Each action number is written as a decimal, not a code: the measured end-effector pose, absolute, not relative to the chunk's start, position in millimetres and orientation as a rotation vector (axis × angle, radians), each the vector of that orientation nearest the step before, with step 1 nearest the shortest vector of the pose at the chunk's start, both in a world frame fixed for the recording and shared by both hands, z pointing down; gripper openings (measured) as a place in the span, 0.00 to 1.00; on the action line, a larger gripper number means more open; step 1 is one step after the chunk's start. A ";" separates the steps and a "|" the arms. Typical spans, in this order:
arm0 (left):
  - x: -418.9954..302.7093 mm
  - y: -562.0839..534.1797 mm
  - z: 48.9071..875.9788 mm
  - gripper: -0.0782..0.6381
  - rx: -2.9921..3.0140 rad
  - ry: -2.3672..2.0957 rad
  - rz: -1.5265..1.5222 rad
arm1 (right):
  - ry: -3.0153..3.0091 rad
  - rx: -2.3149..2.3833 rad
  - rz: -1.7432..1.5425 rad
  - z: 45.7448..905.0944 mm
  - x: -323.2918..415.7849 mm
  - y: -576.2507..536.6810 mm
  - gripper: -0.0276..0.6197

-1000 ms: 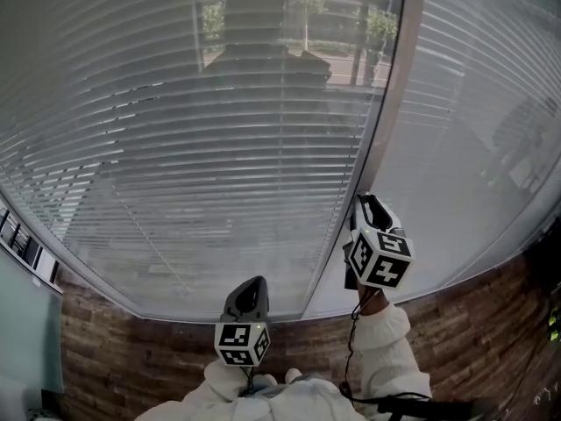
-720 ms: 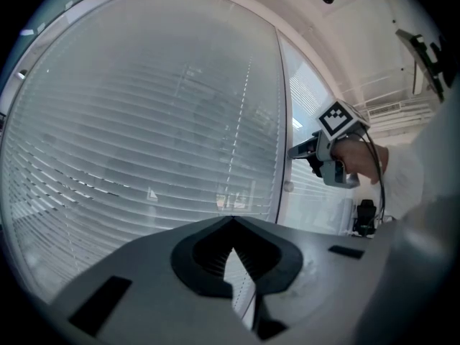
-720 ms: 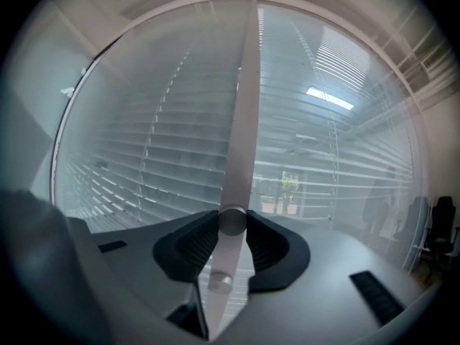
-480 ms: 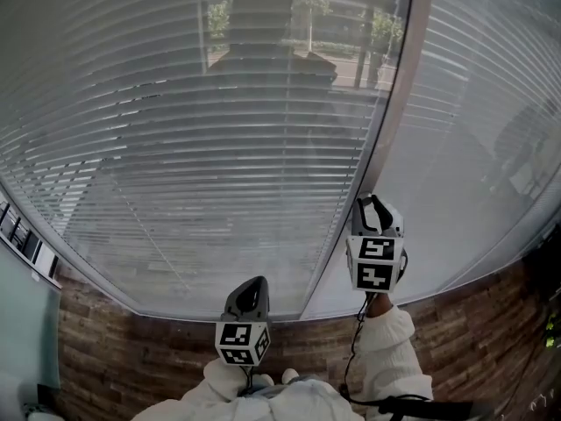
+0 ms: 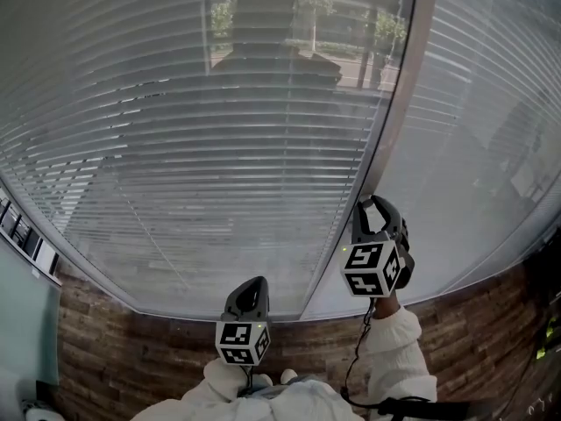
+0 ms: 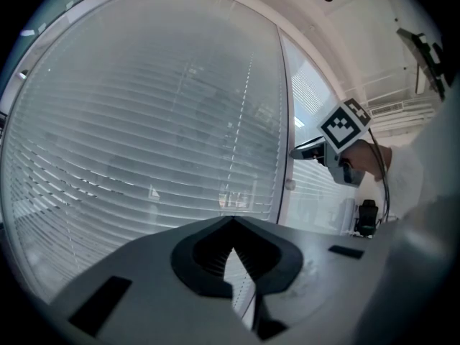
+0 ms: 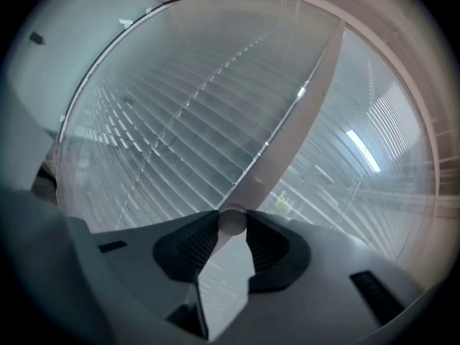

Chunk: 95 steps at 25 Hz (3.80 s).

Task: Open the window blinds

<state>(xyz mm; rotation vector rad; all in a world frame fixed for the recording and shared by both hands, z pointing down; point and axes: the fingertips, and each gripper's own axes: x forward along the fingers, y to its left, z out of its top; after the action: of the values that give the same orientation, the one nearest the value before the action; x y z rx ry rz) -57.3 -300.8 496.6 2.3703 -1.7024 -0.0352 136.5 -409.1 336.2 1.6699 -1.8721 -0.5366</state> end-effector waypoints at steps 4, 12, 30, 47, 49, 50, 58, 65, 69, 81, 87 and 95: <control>-56.6 -300.6 496.2 0.11 2.367 -1.712 -0.034 | -1.774 1.583 -0.656 337.6 135.3 -408.5 0.24; -58.5 -302.7 496.3 0.11 2.353 -1.732 -0.038 | -1.629 1.451 -0.818 340.8 133.3 -407.6 0.24; -50.3 -305.3 501.3 0.11 2.358 -1.721 -0.011 | -1.198 1.029 -1.219 348.3 131.3 -404.1 0.24; -49.9 -309.9 505.5 0.11 2.359 -1.720 0.008 | -1.832 1.472 -0.846 334.0 144.0 -393.6 0.27; -48.1 -311.0 506.2 0.11 2.363 -1.711 0.014 | -2.245 1.730 -0.383 326.8 157.8 -387.9 0.27; -47.0 -311.7 506.6 0.11 2.365 -1.706 0.015 | -2.449 1.834 -0.054 326.8 165.1 -386.9 0.27; -37.9 -312.8 506.5 0.11 2.394 -1.664 0.014 | -2.820 1.785 2.264 352.9 167.7 -404.1 0.32; -54.4 -314.6 508.6 0.11 2.366 -1.689 -0.003 | -2.729 1.847 2.418 349.3 159.5 -416.2 0.34; -63.7 -317.6 510.2 0.11 2.343 -1.702 -0.014 | -2.711 1.858 2.390 348.4 157.9 -417.2 0.25; -56.0 -322.4 504.5 0.11 2.384 -1.684 -0.012 | -2.800 1.947 1.735 342.1 158.5 -420.7 0.24; -58.8 -321.6 506.2 0.11 2.375 -1.691 -0.012 | -2.775 1.959 1.345 337.5 154.9 -421.3 0.24; -59.3 -317.1 506.6 0.11 2.367 -1.692 -0.017 | -2.673 1.983 0.865 335.1 151.2 -420.6 0.24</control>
<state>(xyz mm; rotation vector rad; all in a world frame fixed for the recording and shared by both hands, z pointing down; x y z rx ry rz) -59.3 -317.1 506.6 2.3674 -1.6921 -0.0173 151.2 -420.6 335.1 1.9829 -2.6727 0.8651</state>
